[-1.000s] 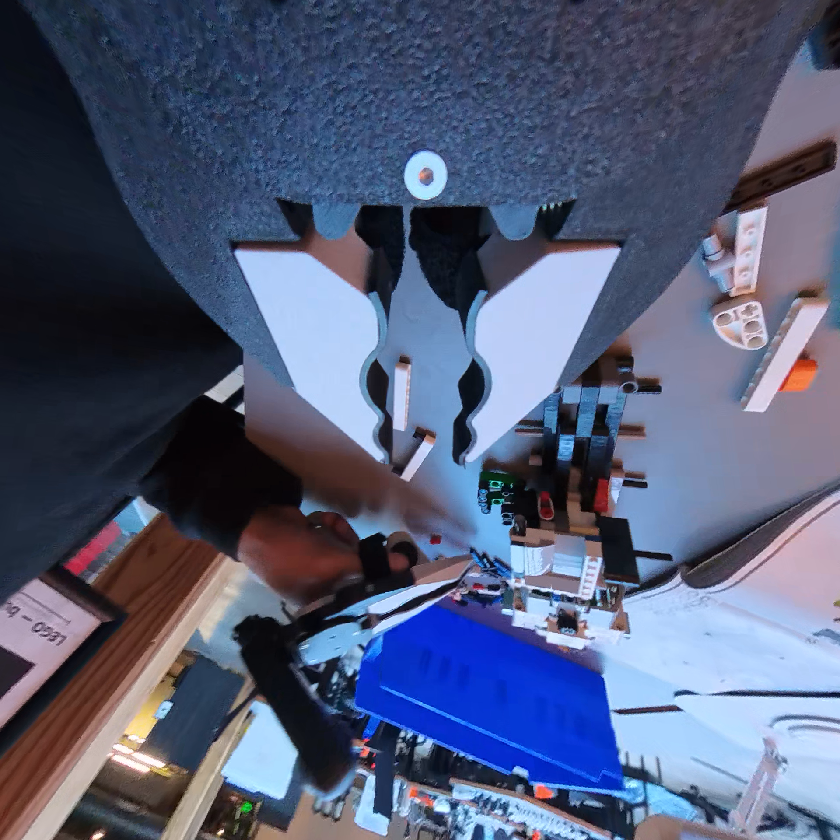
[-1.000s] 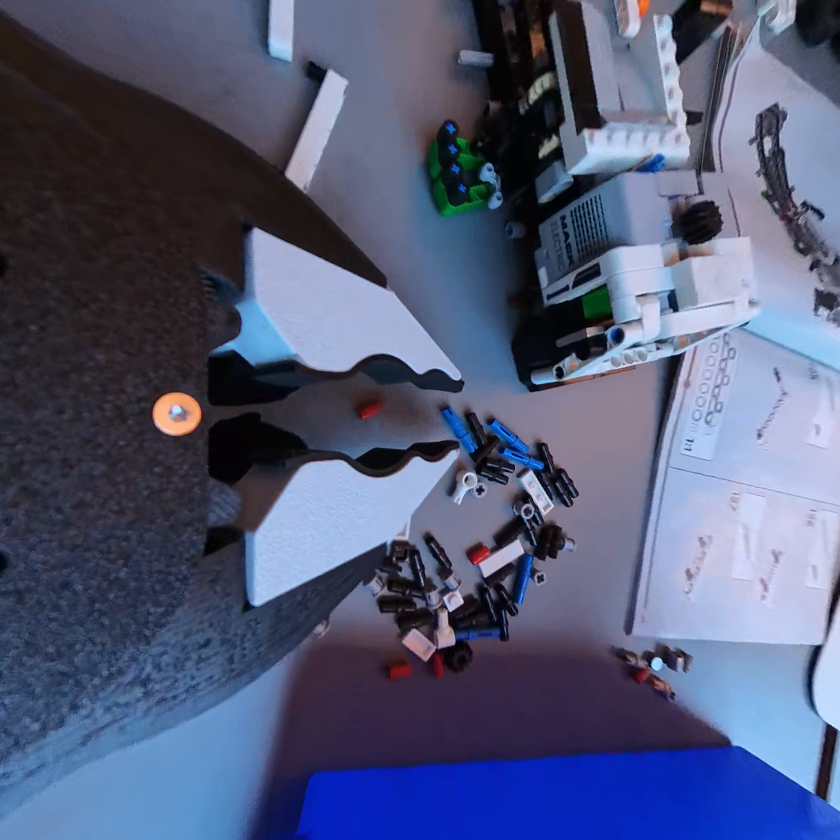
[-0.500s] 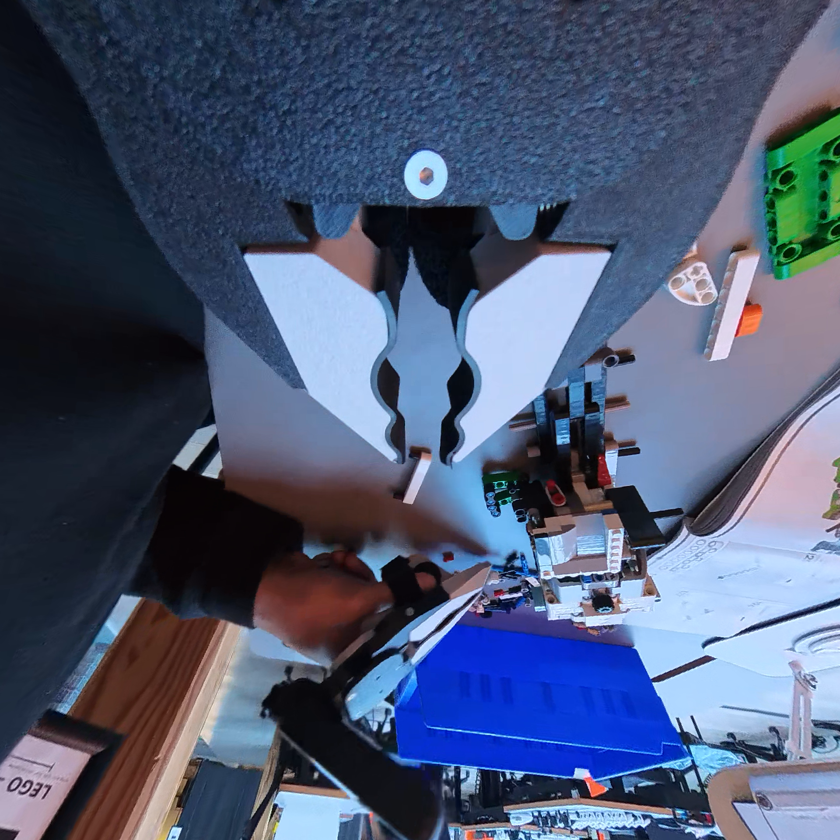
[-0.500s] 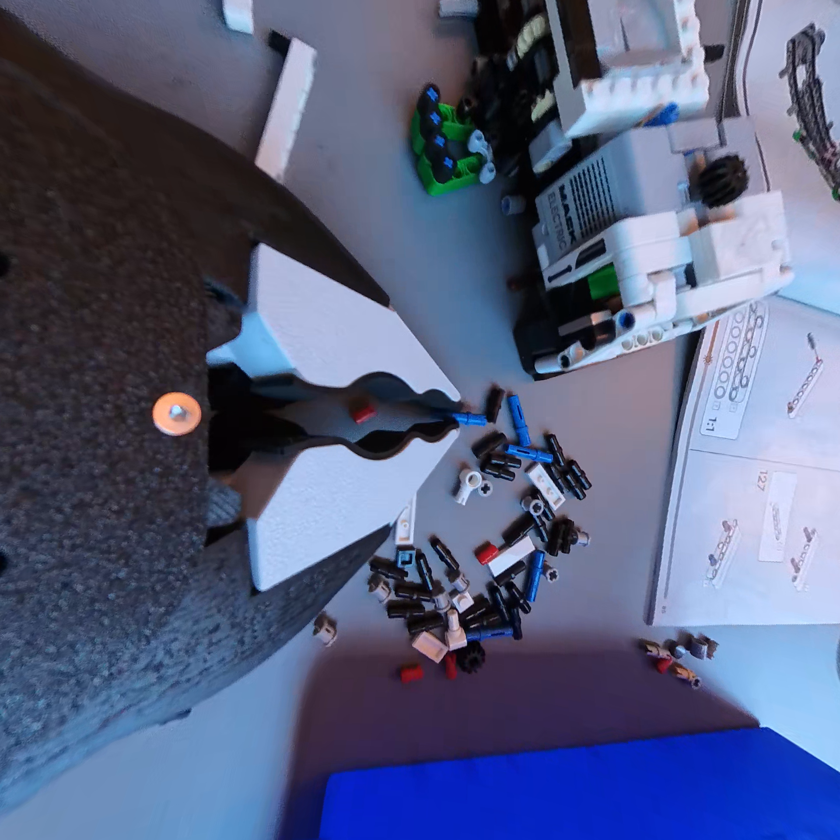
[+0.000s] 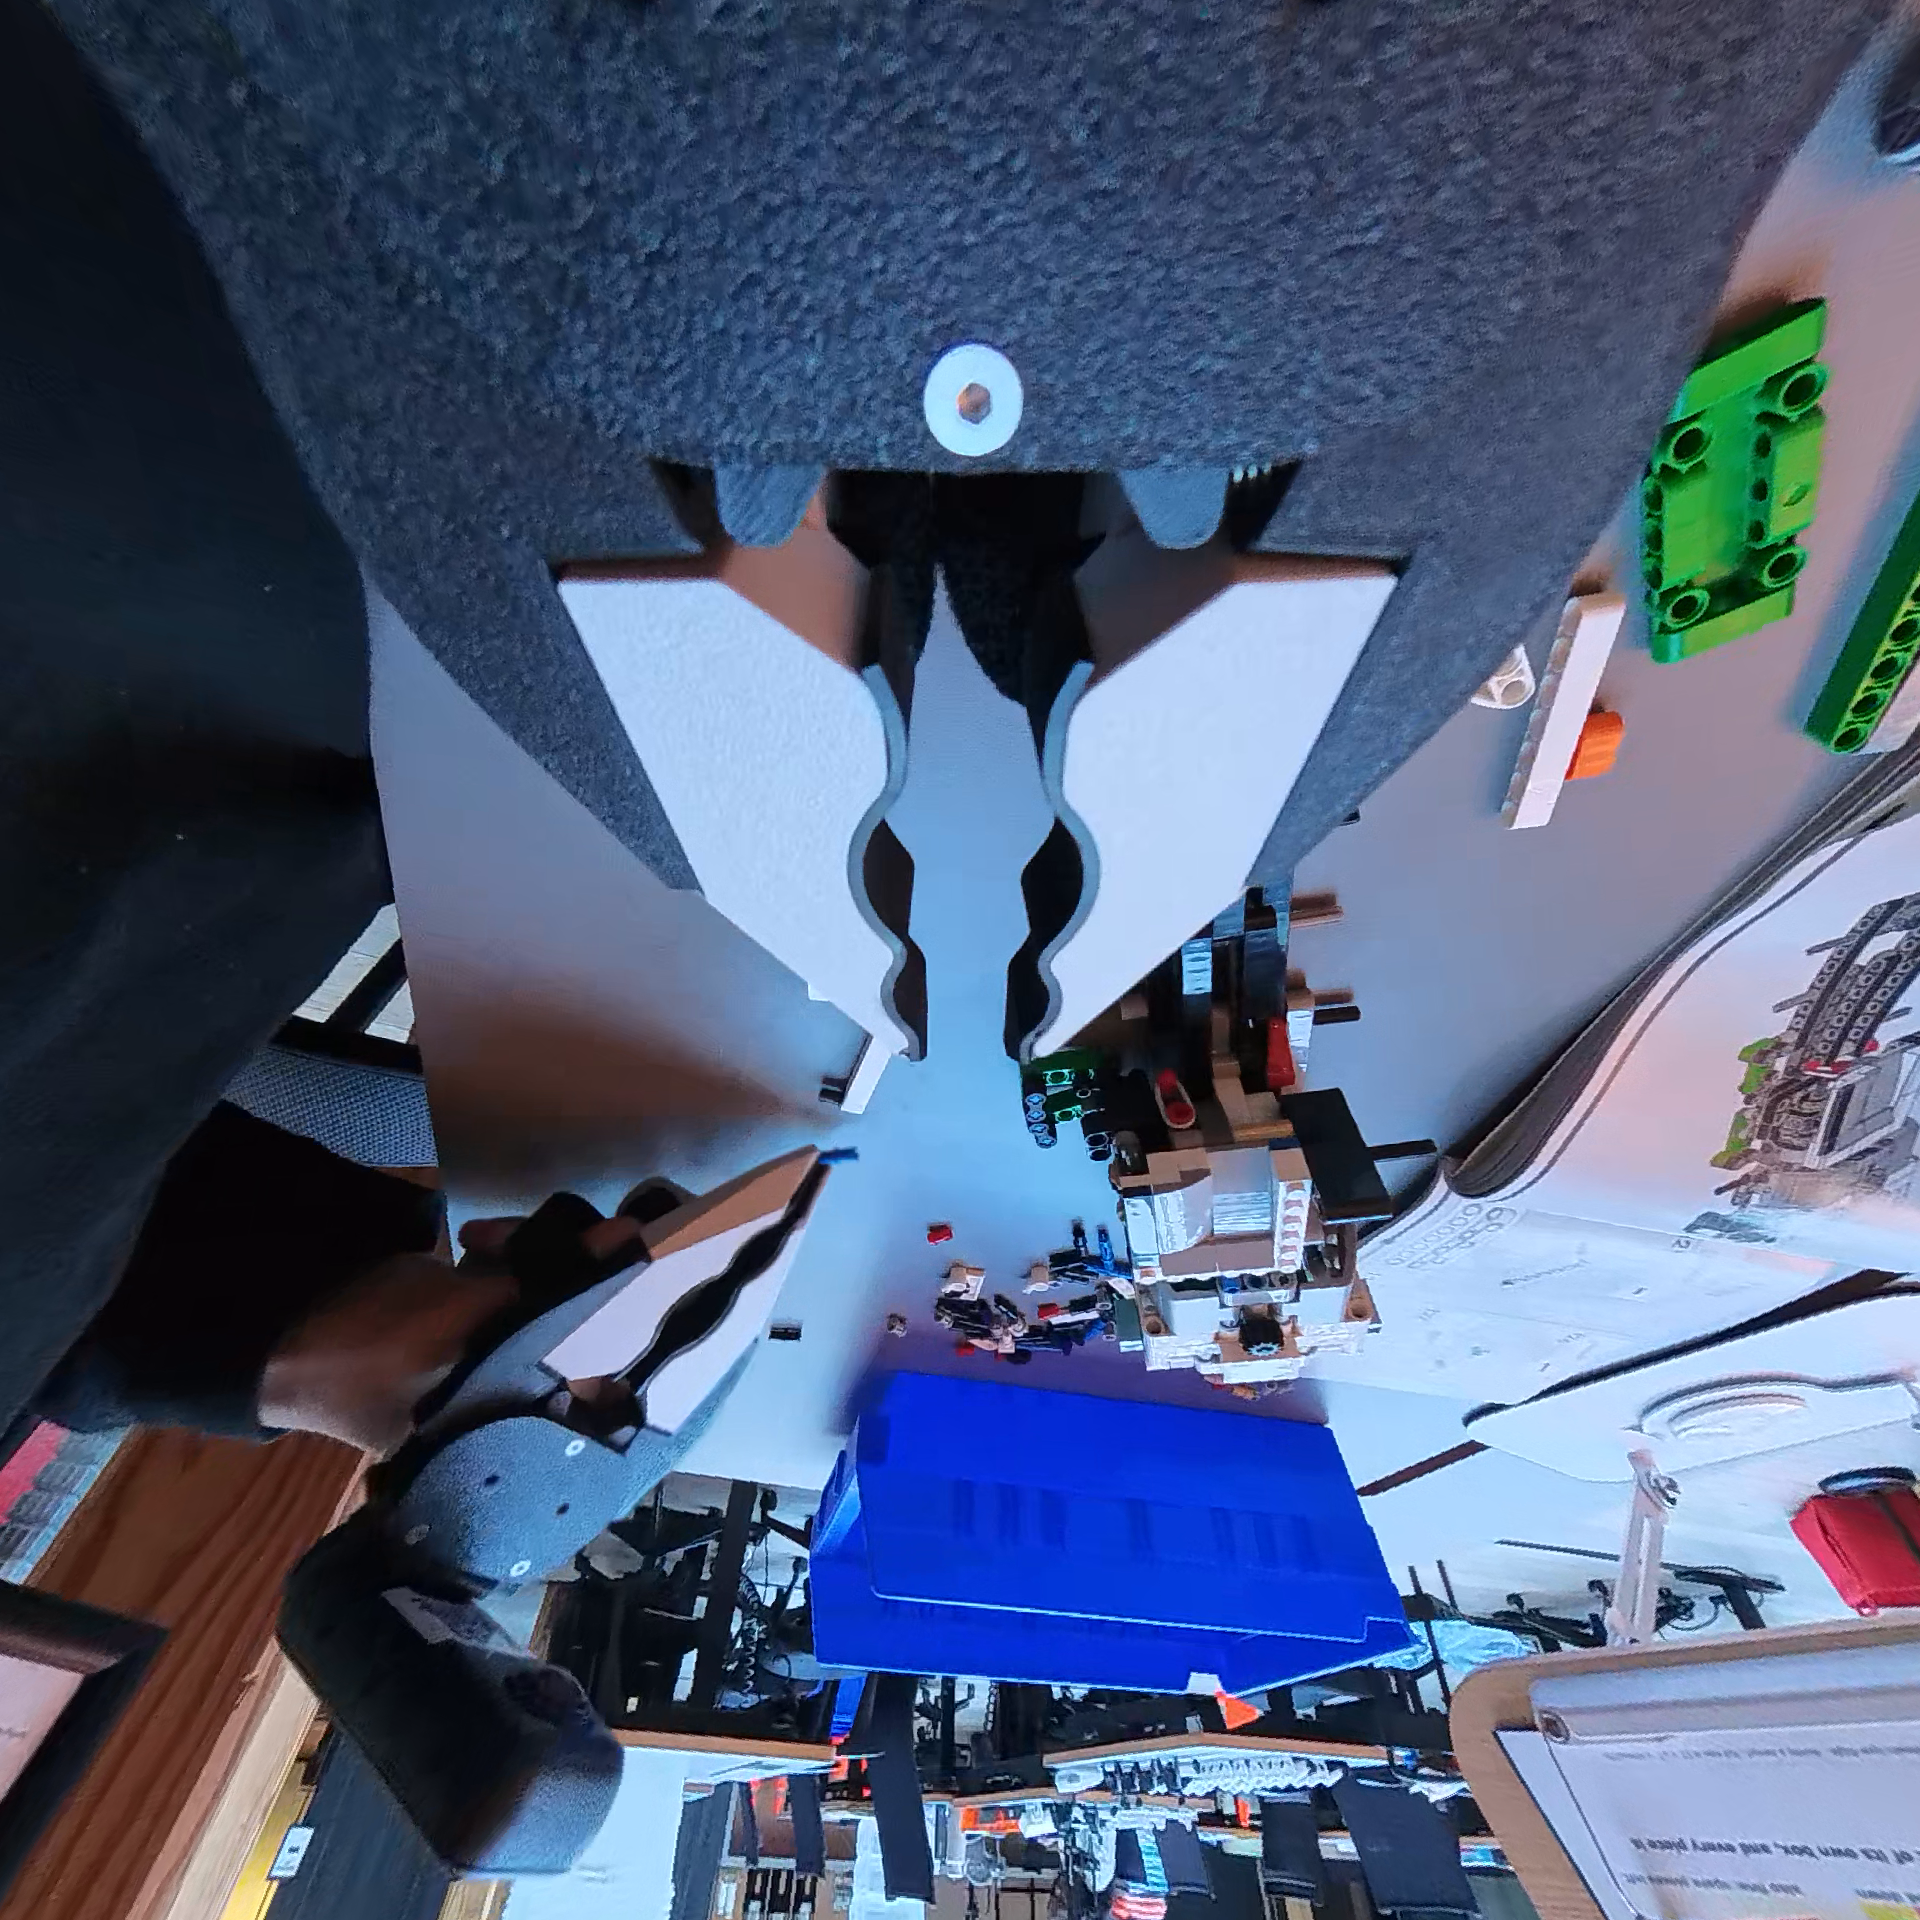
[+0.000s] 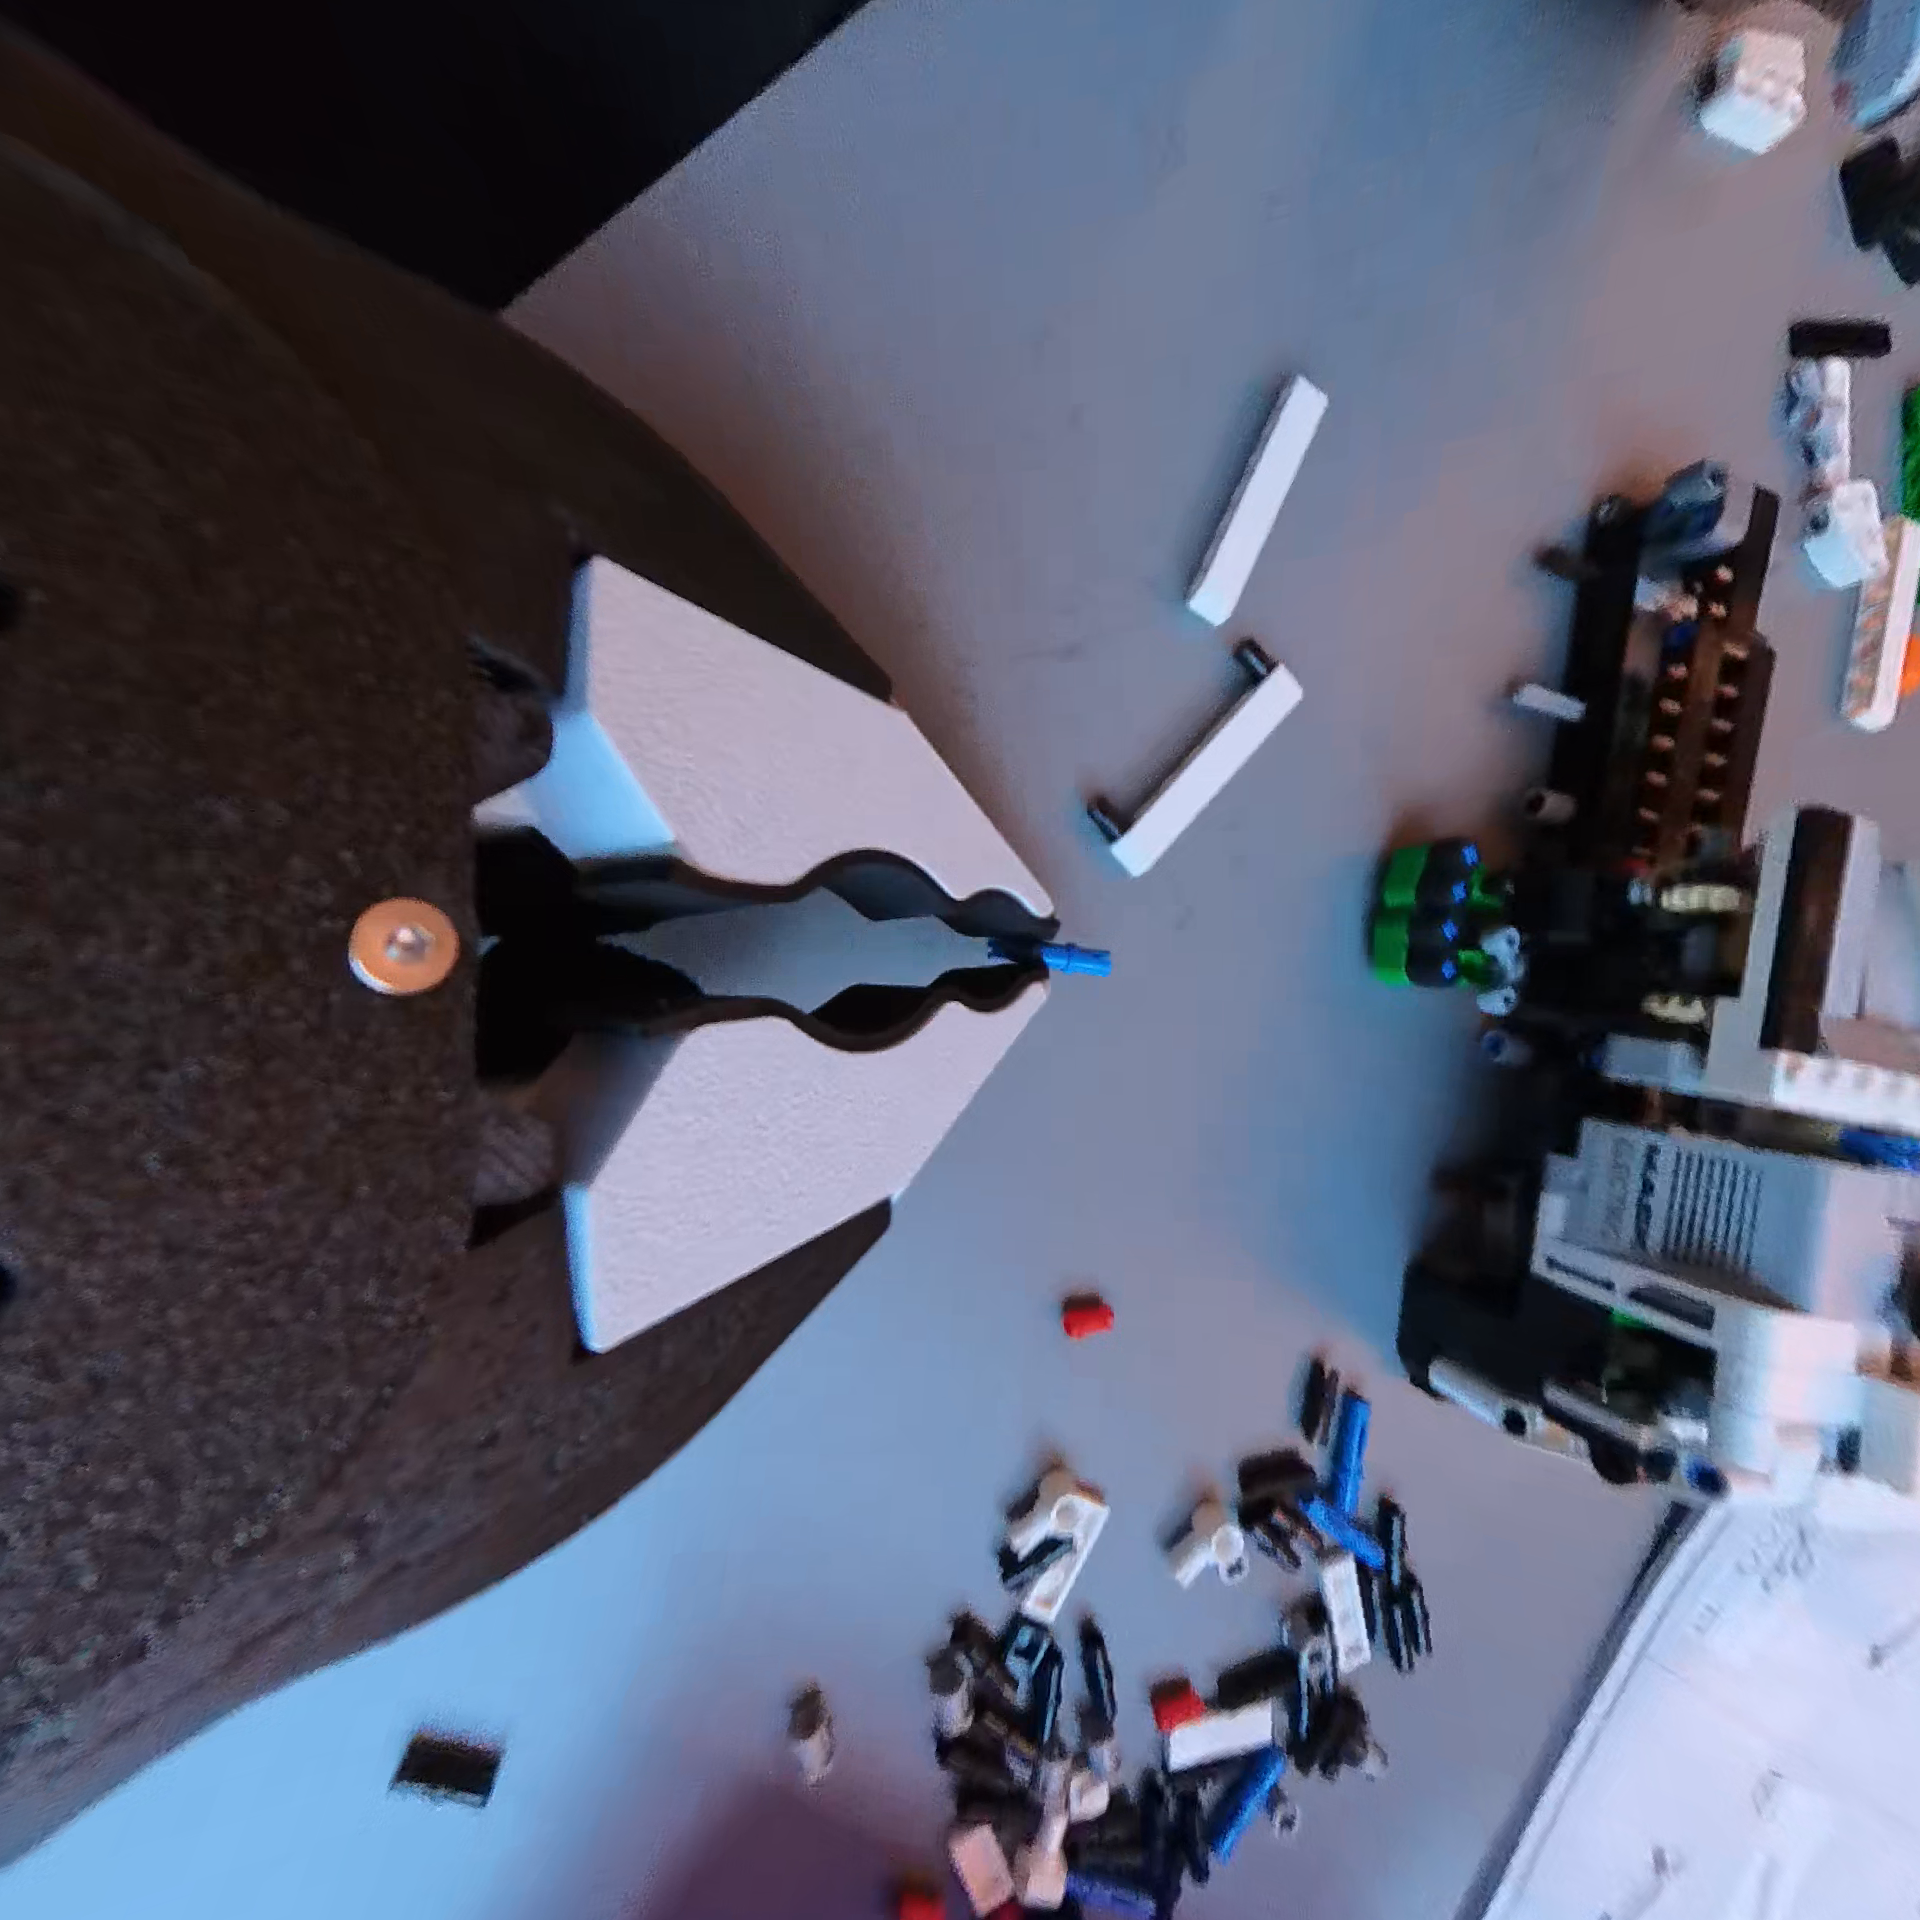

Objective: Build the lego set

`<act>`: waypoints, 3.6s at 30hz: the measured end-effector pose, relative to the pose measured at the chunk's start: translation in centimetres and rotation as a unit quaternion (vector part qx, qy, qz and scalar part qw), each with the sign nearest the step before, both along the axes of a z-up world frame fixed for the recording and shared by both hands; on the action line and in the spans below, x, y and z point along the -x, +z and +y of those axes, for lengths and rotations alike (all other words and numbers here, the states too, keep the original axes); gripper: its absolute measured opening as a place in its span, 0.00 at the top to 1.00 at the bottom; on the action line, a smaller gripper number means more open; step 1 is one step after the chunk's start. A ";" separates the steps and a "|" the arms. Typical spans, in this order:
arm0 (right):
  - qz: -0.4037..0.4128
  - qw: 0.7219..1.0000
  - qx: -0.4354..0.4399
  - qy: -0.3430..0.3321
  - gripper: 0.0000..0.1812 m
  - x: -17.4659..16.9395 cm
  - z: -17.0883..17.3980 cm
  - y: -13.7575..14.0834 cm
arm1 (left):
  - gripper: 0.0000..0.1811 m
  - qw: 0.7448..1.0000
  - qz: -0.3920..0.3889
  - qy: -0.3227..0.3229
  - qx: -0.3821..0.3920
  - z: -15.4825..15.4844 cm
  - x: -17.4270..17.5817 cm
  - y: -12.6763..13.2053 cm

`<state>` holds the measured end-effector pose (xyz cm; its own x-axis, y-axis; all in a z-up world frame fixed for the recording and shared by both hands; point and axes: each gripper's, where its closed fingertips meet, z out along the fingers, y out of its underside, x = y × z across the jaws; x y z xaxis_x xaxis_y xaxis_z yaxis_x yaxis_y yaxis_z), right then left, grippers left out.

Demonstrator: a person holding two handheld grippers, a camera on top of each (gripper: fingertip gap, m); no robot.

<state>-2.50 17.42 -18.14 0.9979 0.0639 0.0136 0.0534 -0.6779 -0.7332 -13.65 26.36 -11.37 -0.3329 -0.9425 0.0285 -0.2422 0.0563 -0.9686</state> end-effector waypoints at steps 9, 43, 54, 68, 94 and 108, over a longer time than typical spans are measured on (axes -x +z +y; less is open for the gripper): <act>0.011 0.999 0.011 0.033 0.98 1.3 -0.4 -0.7 | 0.93 1.000 0.011 -0.007 0.015 0.0 -0.1 -0.2; -0.081 0.994 0.000 -0.077 0.88 -10.5 8.4 -0.5 | 0.94 0.998 0.033 -0.036 0.030 -0.6 -0.2 -0.5; -0.084 0.988 -0.044 -0.122 0.89 -13.9 8.9 3.7 | 0.94 0.998 0.031 -0.036 0.035 -0.6 -0.2 -0.4; -0.092 0.982 0.021 -0.161 0.84 -22.8 17.1 1.2 | 0.94 0.999 0.017 -0.043 0.012 -1.1 0.2 -0.3; -0.129 0.987 -0.086 -0.044 0.98 -16.3 13.7 9.7 | 0.95 0.999 0.012 -0.044 -0.001 -1.3 0.4 -0.3; 0.081 0.965 -0.046 0.246 0.98 6.5 -0.6 2.7 | 0.95 0.998 0.042 -0.043 -0.009 -2.0 -0.7 -1.2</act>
